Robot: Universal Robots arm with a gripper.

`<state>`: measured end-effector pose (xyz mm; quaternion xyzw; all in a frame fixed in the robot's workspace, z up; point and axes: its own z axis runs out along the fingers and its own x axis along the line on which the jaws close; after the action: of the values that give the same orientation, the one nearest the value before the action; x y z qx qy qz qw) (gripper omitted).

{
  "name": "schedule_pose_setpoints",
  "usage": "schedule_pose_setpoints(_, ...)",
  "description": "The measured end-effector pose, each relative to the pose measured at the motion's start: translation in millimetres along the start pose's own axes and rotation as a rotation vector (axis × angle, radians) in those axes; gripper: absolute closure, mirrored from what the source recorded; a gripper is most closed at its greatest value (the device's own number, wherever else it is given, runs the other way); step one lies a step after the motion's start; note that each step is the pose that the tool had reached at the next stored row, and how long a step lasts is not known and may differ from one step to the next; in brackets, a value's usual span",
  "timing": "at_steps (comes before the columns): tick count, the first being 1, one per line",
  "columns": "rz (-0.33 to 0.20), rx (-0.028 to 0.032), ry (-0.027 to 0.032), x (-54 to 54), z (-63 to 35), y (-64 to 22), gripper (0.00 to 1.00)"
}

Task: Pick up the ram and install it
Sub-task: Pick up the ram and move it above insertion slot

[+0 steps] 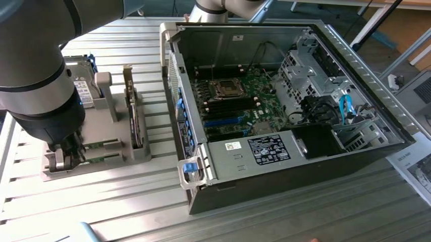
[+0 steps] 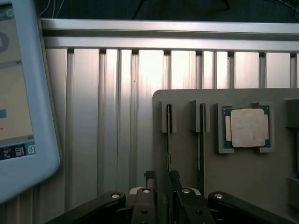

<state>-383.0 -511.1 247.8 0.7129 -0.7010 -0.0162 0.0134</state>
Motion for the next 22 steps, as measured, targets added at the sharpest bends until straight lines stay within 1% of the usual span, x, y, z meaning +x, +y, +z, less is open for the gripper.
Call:
schedule_pose_setpoints(7, 0.000, 0.0000, 0.0000, 0.2, 0.1, -1.0, 0.76)
schedule_pose_setpoints(9, 0.000, 0.0000, 0.0000, 0.2, 0.0, -3.1, 0.76)
schedule_pose_setpoints(12, 0.000, -0.0001, 0.0001, 0.5, -0.3, -9.5, 0.76)
schedule_pose_setpoints(15, 0.000, 0.0000, 0.0000, 0.5, -0.4, -13.4, 0.76)
schedule_pose_setpoints(18, 0.000, -0.0001, 0.0001, 0.5, -0.2, -13.4, 0.76)
schedule_pose_setpoints(22, 0.000, 0.0000, -0.0024, 0.5, 6.5, -13.7, 0.76)
